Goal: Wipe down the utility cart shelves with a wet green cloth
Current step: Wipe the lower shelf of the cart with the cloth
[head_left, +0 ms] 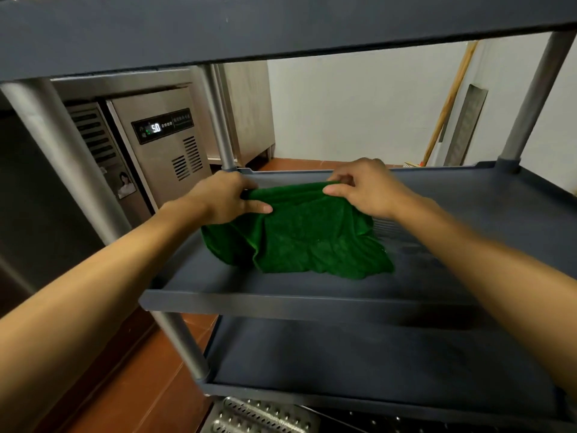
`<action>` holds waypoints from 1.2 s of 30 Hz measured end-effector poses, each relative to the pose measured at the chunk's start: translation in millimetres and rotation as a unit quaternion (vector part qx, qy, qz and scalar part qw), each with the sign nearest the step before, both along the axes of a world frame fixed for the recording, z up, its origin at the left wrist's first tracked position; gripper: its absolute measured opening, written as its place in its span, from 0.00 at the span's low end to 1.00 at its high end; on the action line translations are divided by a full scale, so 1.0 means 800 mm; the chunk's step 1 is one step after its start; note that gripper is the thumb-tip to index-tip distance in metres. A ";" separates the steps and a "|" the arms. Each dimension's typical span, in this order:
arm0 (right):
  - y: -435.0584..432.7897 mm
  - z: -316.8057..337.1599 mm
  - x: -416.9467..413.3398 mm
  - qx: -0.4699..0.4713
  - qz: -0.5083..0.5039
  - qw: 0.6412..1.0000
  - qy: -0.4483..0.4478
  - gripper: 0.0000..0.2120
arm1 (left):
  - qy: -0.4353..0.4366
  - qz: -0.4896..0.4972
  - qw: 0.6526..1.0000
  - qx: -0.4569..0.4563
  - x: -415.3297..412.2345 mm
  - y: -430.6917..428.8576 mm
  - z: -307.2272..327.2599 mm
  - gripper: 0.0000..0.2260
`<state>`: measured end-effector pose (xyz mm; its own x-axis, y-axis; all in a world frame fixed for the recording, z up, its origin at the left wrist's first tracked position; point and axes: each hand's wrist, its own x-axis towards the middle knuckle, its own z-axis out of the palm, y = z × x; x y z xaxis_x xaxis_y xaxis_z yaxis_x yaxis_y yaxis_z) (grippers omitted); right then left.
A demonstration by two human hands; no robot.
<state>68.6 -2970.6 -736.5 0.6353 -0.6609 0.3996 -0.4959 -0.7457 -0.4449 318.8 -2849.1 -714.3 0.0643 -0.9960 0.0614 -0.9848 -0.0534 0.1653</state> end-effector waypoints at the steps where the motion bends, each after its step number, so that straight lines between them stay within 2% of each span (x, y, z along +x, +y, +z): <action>1: -0.007 -0.003 0.007 0.003 -0.011 1.000 -0.010 0.15 | -0.025 0.005 1.000 -0.010 0.004 -0.006 -0.003 0.29; 5: -0.028 -0.012 0.031 -0.003 -0.035 0.998 -0.050 0.14 | -0.062 0.027 0.997 -0.036 0.021 -0.032 -0.019 0.25; 8: -0.042 -0.024 0.046 -0.039 -0.045 0.998 -0.034 0.12 | -0.051 0.045 0.996 -0.054 0.036 -0.051 -0.036 0.22; 11: -0.054 -0.052 0.059 -0.018 -0.023 1.000 0.007 0.11 | -0.033 0.066 0.996 -0.040 0.048 -0.069 -0.058 0.24; 14: -0.064 -0.083 0.057 0.021 0.019 0.997 0.078 0.12 | -0.017 0.038 0.999 -0.009 0.055 -0.075 -0.082 0.31; 17: -0.061 -0.095 0.042 0.028 0.087 0.992 0.087 0.11 | 0.018 -0.034 0.998 -0.057 0.051 -0.063 -0.097 0.31; 20: -0.048 -0.094 0.024 0.030 0.112 0.990 0.078 0.21 | -0.010 -0.123 0.986 -0.109 0.037 -0.038 -0.109 0.27; 23: -0.033 -0.093 0.012 0.075 0.136 0.973 0.171 0.34 | -0.117 -0.187 0.970 -0.099 0.023 -0.018 -0.125 0.33; 25: -0.024 -0.094 0.013 0.046 0.147 0.959 0.237 0.39 | -0.160 -0.179 0.967 -0.086 0.023 -0.016 -0.131 0.37; 27: -0.020 -0.095 0.018 0.024 0.145 0.955 0.257 0.37 | -0.185 -0.182 0.962 -0.083 0.024 -0.021 -0.130 0.33; 31: -0.032 -0.083 0.034 0.001 0.132 0.962 0.240 0.17 | -0.213 -0.231 0.944 -0.105 0.024 -0.036 -0.121 0.24; 32: -0.037 -0.074 0.040 0.011 0.122 0.965 0.233 0.15 | -0.196 -0.221 0.949 -0.107 0.026 -0.040 -0.114 0.22; 36: -0.062 -0.032 0.082 0.033 0.054 0.979 0.195 0.15 | -0.137 -0.087 0.981 -0.107 0.051 -0.072 -0.067 0.15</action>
